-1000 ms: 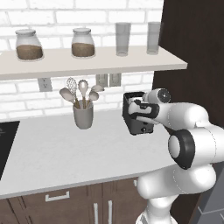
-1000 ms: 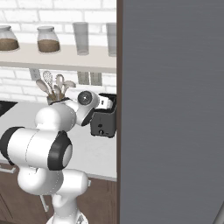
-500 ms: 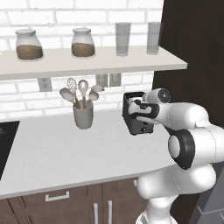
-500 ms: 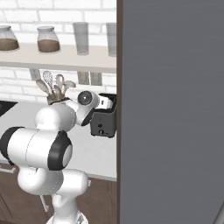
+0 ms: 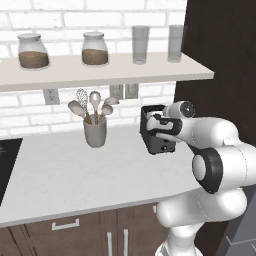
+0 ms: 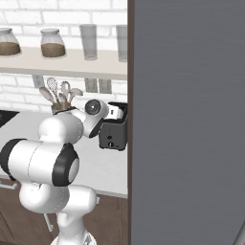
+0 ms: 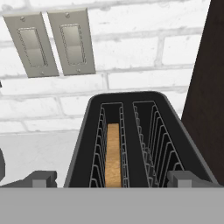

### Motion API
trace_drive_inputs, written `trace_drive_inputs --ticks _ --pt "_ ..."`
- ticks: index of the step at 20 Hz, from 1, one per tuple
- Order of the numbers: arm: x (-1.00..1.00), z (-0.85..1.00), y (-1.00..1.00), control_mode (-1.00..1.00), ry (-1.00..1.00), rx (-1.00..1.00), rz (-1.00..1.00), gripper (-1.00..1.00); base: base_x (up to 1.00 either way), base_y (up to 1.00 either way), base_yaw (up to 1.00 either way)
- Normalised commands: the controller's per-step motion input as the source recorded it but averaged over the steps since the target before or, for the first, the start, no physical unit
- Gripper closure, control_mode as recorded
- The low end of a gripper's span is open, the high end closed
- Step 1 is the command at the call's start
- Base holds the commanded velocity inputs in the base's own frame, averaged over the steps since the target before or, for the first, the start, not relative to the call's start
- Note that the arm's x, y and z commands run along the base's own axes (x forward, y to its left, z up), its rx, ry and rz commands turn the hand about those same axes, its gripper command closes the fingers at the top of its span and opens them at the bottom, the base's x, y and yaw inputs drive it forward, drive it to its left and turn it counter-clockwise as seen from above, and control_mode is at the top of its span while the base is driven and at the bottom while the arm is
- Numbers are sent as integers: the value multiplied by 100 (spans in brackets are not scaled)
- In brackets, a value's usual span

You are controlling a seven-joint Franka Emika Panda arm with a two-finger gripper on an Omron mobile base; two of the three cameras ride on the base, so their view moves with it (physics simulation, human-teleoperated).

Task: Start the toaster. Once the lever pops up, take the bread to the plate on the dining counter.

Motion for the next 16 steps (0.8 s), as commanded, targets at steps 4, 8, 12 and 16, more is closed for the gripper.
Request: trace_drive_inputs --ticks 4,8,12,16 --pt "0 0 0 -100 0 0 0 -100 0 0 0" --pt "0 0 0 -100 0 0 0 -100 0 0 0" --pt "0 0 0 -100 0 0 0 -100 0 0 0" --pt "0 0 0 -100 0 0 0 -100 0 0 0"
